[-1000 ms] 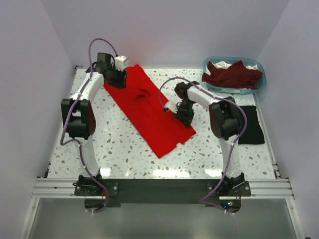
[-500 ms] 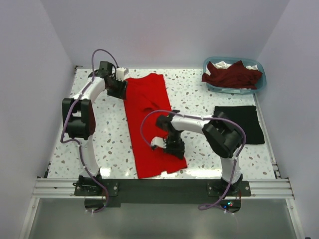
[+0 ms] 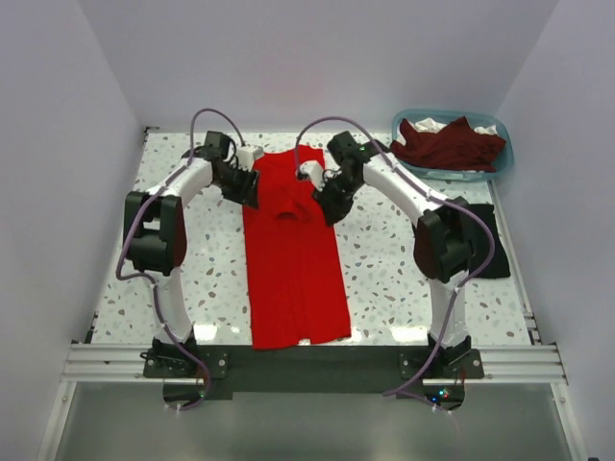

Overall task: Fold and stack the t-shirts
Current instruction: Fold the tshirt

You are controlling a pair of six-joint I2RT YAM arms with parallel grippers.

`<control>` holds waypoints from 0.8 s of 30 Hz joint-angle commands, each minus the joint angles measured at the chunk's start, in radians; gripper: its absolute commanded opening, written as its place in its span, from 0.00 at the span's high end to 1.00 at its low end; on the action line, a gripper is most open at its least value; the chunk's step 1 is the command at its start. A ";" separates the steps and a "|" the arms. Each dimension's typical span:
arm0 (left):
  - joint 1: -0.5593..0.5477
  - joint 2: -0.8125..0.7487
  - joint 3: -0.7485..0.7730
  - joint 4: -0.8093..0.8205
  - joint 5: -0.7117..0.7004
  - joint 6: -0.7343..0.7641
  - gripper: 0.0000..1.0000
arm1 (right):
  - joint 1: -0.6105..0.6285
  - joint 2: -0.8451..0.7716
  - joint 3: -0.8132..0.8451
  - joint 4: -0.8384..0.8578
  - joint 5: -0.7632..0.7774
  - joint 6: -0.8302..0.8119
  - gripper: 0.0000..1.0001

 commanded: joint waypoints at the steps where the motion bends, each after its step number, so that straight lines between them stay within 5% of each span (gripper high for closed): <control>1: -0.016 -0.067 -0.040 0.071 0.065 -0.044 0.50 | -0.028 0.113 0.110 0.134 0.106 0.146 0.85; 12: -0.042 0.097 0.042 0.090 -0.068 -0.069 0.59 | -0.043 0.347 0.271 0.380 0.339 0.267 0.98; 24: -0.039 0.403 0.445 0.039 -0.115 -0.035 0.64 | -0.128 0.506 0.444 0.420 0.577 0.335 1.00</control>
